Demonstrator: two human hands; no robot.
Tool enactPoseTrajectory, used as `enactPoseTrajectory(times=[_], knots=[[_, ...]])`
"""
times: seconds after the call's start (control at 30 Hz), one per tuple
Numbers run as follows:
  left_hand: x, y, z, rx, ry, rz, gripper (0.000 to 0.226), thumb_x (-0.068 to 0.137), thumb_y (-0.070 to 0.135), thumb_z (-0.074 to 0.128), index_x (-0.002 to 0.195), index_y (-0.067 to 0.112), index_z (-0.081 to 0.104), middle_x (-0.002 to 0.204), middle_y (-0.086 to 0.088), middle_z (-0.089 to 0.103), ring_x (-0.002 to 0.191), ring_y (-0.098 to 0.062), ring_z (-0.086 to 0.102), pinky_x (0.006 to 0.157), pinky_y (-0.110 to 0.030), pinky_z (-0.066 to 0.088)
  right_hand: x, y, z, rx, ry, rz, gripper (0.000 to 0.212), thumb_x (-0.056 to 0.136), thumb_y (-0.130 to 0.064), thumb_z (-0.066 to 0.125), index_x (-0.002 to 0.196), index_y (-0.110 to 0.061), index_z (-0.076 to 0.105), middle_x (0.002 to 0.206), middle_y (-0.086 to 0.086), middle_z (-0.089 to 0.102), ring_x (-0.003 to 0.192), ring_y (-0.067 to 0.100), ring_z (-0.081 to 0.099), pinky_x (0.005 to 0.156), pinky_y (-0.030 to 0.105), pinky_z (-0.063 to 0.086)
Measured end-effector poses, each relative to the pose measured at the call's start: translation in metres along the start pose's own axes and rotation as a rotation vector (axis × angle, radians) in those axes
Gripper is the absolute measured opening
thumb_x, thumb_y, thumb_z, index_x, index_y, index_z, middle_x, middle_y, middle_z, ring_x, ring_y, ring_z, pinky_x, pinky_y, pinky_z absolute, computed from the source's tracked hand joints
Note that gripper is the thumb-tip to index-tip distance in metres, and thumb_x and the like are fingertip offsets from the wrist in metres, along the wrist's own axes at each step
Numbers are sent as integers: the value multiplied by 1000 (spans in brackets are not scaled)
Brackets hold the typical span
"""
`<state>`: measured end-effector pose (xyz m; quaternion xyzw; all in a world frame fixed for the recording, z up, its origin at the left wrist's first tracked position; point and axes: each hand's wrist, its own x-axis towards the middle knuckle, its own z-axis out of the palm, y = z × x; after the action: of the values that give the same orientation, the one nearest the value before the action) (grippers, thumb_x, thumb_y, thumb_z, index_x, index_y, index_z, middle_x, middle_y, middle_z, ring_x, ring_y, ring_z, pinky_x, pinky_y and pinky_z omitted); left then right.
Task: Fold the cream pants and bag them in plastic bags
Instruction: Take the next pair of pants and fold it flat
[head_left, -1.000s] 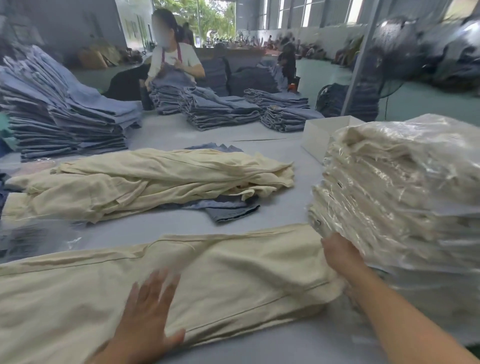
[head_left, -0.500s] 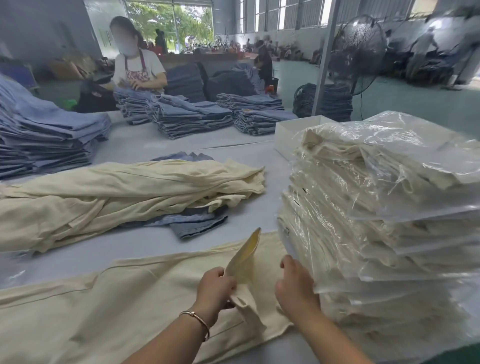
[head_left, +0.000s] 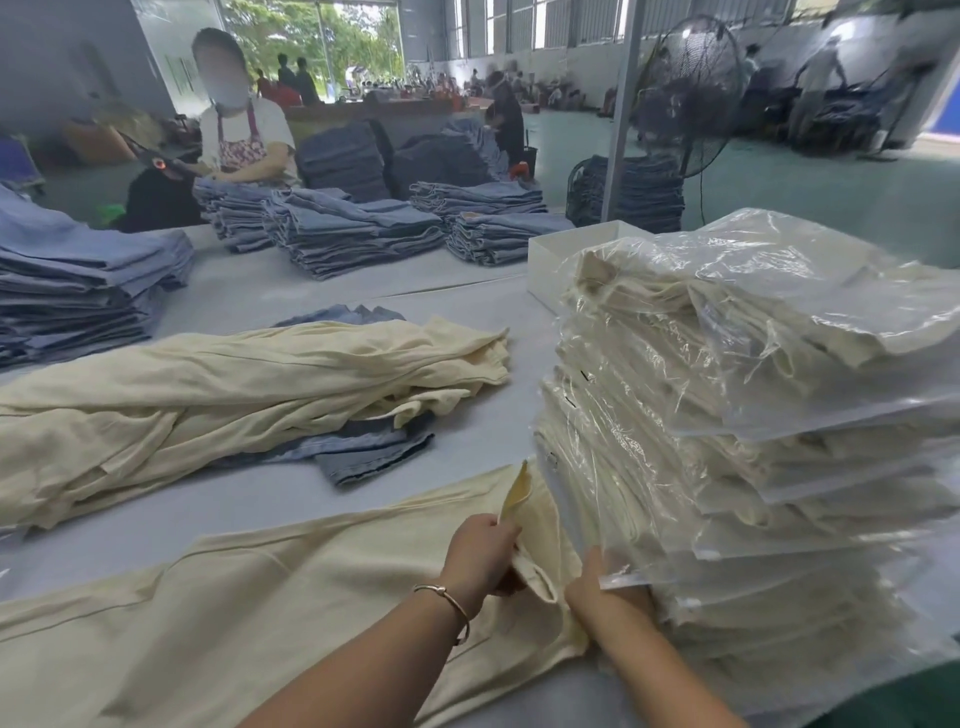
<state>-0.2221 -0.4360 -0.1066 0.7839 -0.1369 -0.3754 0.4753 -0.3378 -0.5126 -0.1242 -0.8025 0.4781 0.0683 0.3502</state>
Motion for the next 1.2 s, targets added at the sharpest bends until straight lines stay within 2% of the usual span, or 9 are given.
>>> enactPoseTrajectory(times=[0.17,0.4,0.57,0.67,0.73,0.83,0.97,1.1,1.2], knots=[[5,-2,15,171,-15,48,31,86,21,50,58,10,52,48,-5,53,37,-21,52,38,-21,39,-5,9,5,-20,98,26,52,102,-42,28,139,-8,43,142,14,47,130,28,45,107,31,34],[21,-6,26,211,27,58,29,92,18,49,64,12,51,67,-5,54,72,-25,52,64,-30,38,-20,11,1,184,300,86,31,95,-18,43,125,-12,48,127,15,55,113,32,55,96,36,42],[12,-10,44,-117,-343,-157,38,96,50,46,88,13,55,72,-6,56,56,-16,53,54,-27,46,-18,8,-11,92,165,15,32,99,-23,42,130,-14,43,130,15,52,115,33,53,90,35,49],[1,-11,39,-349,-601,-202,38,100,46,37,103,16,60,86,-2,55,67,-12,52,59,-24,47,-20,3,-13,-51,105,-162,36,100,-19,36,135,-13,41,136,17,48,119,29,51,78,20,48],[-11,-18,29,-397,-602,-150,34,100,36,38,111,20,67,100,1,63,73,-9,58,61,-21,50,-21,-7,-8,-160,188,-215,45,95,-13,36,140,-15,32,150,14,29,135,26,36,106,25,34],[-30,-45,-8,-74,-231,199,22,90,25,51,98,19,71,102,-2,70,82,-12,62,73,-26,52,-14,-20,10,-304,219,-498,62,95,-17,37,151,-17,11,159,2,0,147,15,-2,119,24,3],[-49,-117,-108,727,519,730,29,76,18,62,104,20,70,105,4,67,102,-12,55,88,-26,47,-8,-39,52,-363,240,-666,60,101,-35,29,152,-31,-2,159,-11,-13,146,7,-12,115,23,-7],[-86,-167,-222,921,947,383,49,79,30,40,113,11,68,120,-9,65,116,-24,50,100,-40,32,-18,-95,99,-386,158,-826,61,99,-43,35,152,-29,7,159,-8,-6,147,13,-8,115,28,-9],[-119,-207,-289,926,994,35,56,89,39,29,126,13,63,133,-8,59,127,-26,48,106,-48,27,-40,-148,137,-400,152,-1020,72,86,-41,64,147,-18,34,156,4,23,144,25,23,112,24,-6]])
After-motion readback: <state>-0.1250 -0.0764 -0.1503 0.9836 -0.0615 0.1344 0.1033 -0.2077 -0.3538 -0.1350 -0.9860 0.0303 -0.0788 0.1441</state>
